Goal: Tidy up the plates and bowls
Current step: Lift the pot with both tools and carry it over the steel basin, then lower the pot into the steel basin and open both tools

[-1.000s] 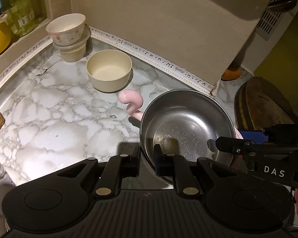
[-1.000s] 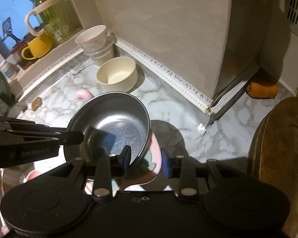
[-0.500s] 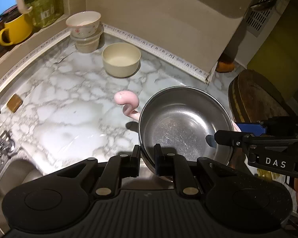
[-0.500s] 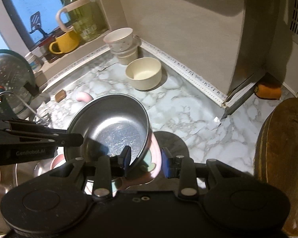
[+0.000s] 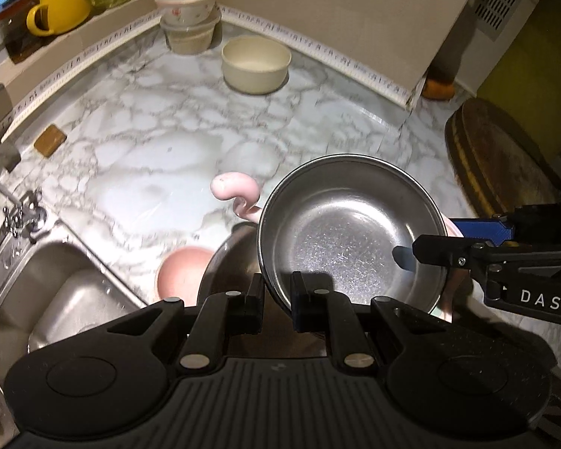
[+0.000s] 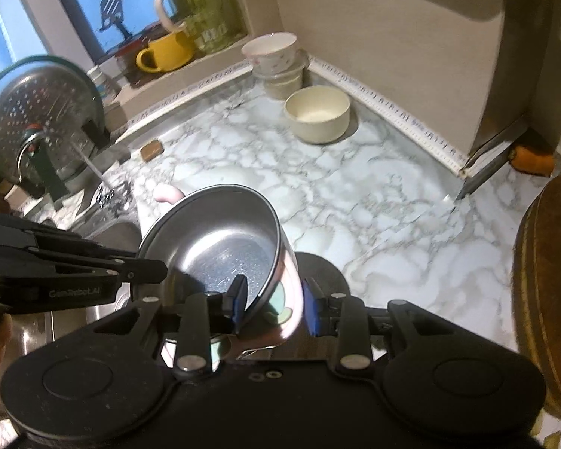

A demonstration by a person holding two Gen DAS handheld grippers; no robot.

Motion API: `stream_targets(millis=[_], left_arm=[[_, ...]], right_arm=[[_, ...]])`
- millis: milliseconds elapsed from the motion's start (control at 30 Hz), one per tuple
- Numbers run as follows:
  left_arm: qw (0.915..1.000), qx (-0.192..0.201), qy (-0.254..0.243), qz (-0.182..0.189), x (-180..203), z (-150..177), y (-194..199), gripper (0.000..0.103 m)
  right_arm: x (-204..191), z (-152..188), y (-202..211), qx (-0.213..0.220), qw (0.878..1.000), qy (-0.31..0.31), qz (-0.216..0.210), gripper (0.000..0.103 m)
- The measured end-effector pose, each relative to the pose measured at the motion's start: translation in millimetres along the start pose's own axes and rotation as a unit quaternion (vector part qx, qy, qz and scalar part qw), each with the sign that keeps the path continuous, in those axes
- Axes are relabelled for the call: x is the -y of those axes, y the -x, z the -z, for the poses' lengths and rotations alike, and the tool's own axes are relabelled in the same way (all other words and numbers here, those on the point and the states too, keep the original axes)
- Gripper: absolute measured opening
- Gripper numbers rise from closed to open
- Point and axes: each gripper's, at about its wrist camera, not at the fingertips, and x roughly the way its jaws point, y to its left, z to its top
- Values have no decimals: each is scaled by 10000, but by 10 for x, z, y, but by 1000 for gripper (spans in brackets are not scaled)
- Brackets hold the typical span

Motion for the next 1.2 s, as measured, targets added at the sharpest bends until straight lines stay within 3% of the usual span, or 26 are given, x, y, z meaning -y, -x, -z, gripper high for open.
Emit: stream_targets(millis=[533,1200], left_arm=[[9987,-306,-387,-115,44,264,-190,13],[9979,-365,-536,9,9,285,-238,13]], right_arm=[[-36,398,-308,-510,9984,-225,-16,31],[-56,436,-558,-936,9955,-87,76,31]])
